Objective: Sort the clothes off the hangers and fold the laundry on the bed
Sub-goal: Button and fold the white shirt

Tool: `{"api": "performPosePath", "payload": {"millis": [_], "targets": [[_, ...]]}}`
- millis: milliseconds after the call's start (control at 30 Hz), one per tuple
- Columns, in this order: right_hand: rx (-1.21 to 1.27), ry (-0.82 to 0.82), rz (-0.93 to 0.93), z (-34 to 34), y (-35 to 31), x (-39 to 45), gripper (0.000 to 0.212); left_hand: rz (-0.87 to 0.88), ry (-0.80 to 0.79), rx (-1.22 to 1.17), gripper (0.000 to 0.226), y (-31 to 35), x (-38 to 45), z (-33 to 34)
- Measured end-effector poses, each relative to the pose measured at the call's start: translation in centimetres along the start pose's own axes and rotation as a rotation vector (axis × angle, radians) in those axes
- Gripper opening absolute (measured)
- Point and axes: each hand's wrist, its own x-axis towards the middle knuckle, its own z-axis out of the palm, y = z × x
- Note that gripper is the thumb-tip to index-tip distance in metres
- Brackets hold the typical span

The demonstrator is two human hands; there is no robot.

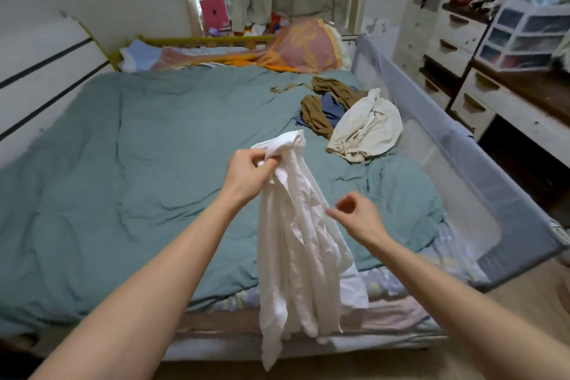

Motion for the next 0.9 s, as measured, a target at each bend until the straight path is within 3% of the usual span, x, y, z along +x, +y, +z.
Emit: {"api": "performPosePath", "payload": {"millis": [67,100,133,233,333,400,467,567,667,900], "targets": [[-0.133,-0.235,0.071,2.1,2.5,-0.6,0.043,0.02,0.011,-0.004,0.046,0.1,0.1,0.3],[-0.149,-0.274,0.087,3.0,3.2,-0.7,0.05,0.027,0.017,-0.016,0.043,0.1,0.2,0.5],[-0.139,-0.275,0.103,3.7,3.7,-0.7,0.047,0.033,0.032,-0.025,0.04,0.1,0.2,0.6],[-0.122,-0.265,0.129,5.9,4.5,-0.5,0.013,0.046,0.085,-0.045,0.043,0.0,-0.1,0.5],[0.063,-0.251,0.185,6.5,4.5,-0.2,0.02,0.023,0.179,0.037,0.044,-0.9,-0.6,-0.4],[0.102,-0.187,0.164,4.9,3.9,0.2,0.029,-0.002,0.27,0.155,0.034,-2.1,-0.7,-1.9],[-0.147,-0.035,0.026,2.2,3.6,1.2,0.034,-0.05,0.319,0.319,0.028,-3.8,-1.0,-3.6],[-0.53,0.197,-0.222,-2.2,2.1,2.5,0.026,-0.132,0.269,0.501,0.024,-5.8,-1.7,-4.7],[-0.638,0.202,-0.362,-4.8,0.7,3.5,0.027,-0.193,0.256,0.523,0.021,-5.9,-1.5,-3.8],[-0.709,0.291,-0.268,-8.5,2.5,8.7,0.016,-0.149,0.226,0.424,0.017,-3.9,3.3,1.4]]}}
